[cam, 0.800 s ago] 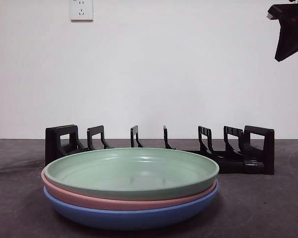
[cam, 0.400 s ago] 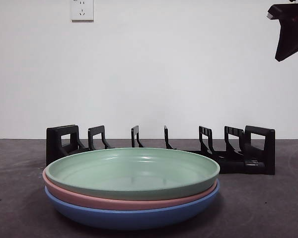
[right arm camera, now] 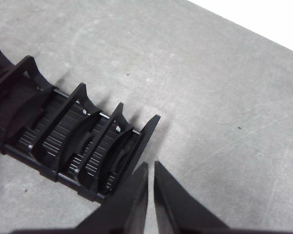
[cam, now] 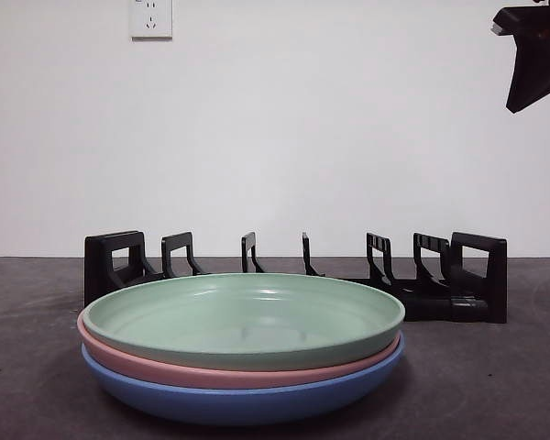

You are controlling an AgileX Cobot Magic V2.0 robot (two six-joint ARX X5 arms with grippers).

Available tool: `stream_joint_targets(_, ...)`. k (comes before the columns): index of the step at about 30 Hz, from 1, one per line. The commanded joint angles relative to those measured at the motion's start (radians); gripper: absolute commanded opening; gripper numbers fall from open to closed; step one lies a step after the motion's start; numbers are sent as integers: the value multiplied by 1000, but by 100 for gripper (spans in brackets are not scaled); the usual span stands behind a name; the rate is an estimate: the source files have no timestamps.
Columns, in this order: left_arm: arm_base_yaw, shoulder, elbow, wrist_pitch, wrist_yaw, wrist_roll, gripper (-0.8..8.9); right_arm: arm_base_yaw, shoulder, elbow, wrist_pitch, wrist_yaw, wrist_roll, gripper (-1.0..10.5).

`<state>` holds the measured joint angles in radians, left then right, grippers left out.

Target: Place the plate

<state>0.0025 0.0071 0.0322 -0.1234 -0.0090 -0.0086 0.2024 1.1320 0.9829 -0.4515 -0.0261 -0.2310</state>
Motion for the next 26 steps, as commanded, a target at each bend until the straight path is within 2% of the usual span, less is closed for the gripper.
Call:
stream_joint_targets(1, 1, 0, -18, 11, 1, -7, 7, 4, 6, 14, 10, 0, 10, 17)
stream_joint_targets(3, 1, 0, -18, 11, 1, -7, 7, 35, -13, 14, 1, -1, 13, 17)
stream_joint_targets(6, 1, 0, -18, 12, 1, -7, 8, 27, -65, 14, 7, 11, 9, 17)
stream_joint_targets(8, 1, 0, -18, 11, 1, -8, 8, 27, -90, 14, 30, 10, -50, 17)
stream_joint_targets(13, 1, 0, -18, 11, 2, -7, 7, 12, -178, -33, 11, -17, -34, 17)
stream_joint_targets(15, 1, 0, -18, 12, 1, -7, 7, -31, -284, -158, 79, -19, -21, 17)
stream_joint_targets(20, 1, 0, -18, 11, 1, -7, 7, -98, -635, -595, 324, -26, 96, 17)
stream_joint_targets(23, 1, 0, -18, 11, 1, -7, 7, -112, -839, -769, 346, -20, 89, 17)
stream_joint_targets(26, 1, 0, -18, 12, 1, -7, 7, -122, -968, -868, 346, 4, 103, 17)
